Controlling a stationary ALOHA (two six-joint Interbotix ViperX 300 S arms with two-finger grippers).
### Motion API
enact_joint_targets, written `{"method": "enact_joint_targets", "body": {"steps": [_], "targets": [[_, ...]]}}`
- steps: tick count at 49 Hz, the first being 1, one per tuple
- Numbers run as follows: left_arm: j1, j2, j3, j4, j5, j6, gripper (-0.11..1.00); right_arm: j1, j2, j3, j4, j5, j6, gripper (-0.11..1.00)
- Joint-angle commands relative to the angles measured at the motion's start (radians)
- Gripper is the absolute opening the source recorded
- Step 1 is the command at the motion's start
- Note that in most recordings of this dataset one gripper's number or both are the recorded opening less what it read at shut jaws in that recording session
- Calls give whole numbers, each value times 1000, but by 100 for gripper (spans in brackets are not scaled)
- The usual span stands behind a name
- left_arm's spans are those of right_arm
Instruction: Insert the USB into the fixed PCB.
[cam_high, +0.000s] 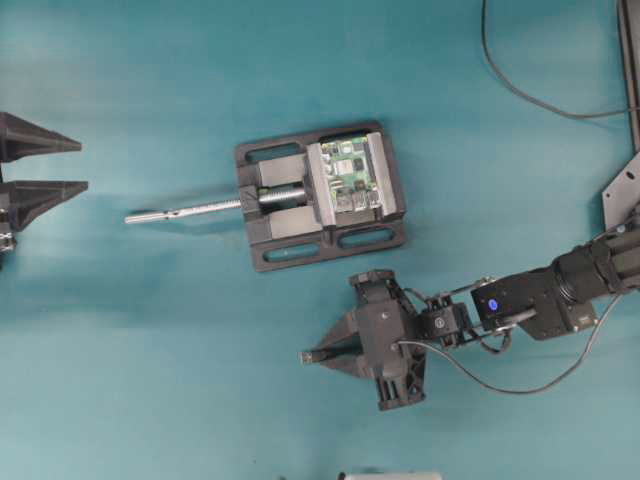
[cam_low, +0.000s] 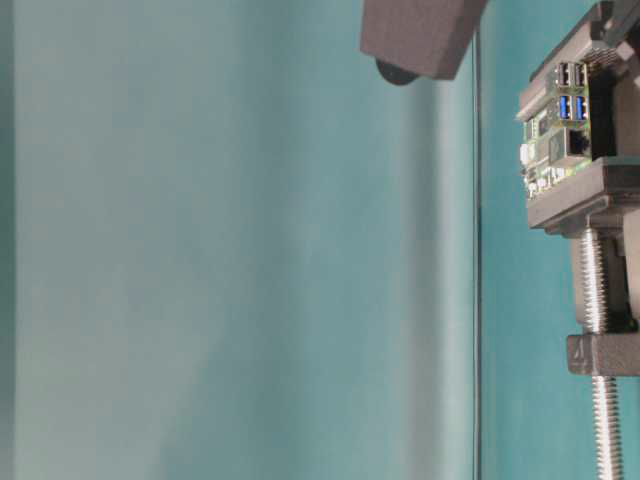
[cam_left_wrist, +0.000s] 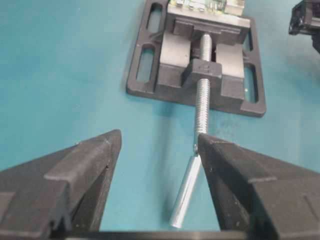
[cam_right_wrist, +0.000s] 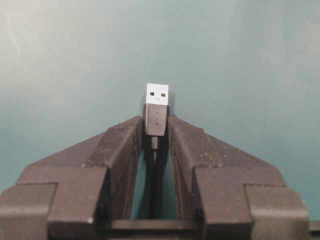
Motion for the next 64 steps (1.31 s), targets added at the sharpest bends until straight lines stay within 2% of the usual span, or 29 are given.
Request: {"method": "enact_joint_targets", "body": {"steps": [1,21,29,35,47,52,57,61,64], "targets": [[9,12,-9,3,-5,0,77,2,-12,-6,3,0,3,28],[20,12,-2,3,3,-2,77,17,-9,20,29,0,6,27],[23,12,15,3,2,-3,77,17,6,23,55,-14,6,26],[35,12,34,3,-26,-3,77,17,15,18,55,-14,5,21],[43,5,83,3,-107,-18,77,17,11,17,72,-14,5,21],[43,-3,84,3,-100,-23,77,17,-11,20,120,-29,-5,21],[43,-8,84,3,-100,-23,77,23,-51,25,204,-20,-55,21],[43,-11,84,3,-98,-23,77,35,-83,32,307,-23,-141,21],[43,-11,84,3,-98,-23,77,44,-104,34,408,-23,-232,21]]}}
